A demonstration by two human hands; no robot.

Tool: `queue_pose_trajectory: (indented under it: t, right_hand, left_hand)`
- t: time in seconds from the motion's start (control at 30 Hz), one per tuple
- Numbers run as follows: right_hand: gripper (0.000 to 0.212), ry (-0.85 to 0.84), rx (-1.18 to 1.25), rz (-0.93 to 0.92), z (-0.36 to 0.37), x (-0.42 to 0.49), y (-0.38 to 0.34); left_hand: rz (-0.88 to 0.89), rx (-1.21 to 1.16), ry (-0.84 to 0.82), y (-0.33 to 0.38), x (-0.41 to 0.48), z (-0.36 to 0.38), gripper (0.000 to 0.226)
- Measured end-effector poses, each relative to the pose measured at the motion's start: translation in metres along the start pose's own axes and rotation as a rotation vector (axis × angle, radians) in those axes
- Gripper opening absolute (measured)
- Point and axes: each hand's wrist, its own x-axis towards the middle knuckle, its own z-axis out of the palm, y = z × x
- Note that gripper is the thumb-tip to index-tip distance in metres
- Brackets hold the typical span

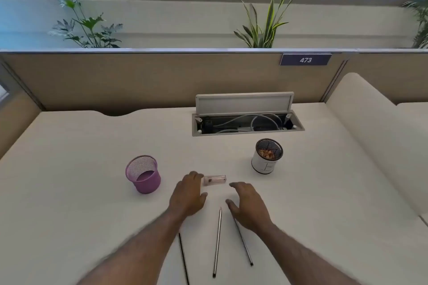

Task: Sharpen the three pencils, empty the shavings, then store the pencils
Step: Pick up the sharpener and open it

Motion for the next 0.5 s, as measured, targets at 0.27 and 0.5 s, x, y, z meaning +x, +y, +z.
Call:
queue_pose_trajectory:
  t: [0.27, 0.5]
  right_hand:
    - [0.057, -0.08, 0.083, 0.036, 0.006, 0.043, 0.0]
    - [0.058, -0.076, 0.123, 0.031, 0.015, 0.053, 0.003]
  left_hand:
    - [0.023, 0.04, -0.01, 0.002, 0.038, 0.012, 0.059]
    - [0.087, -0.055, 0.08, -0.007, 0.038, 0.021, 0.035]
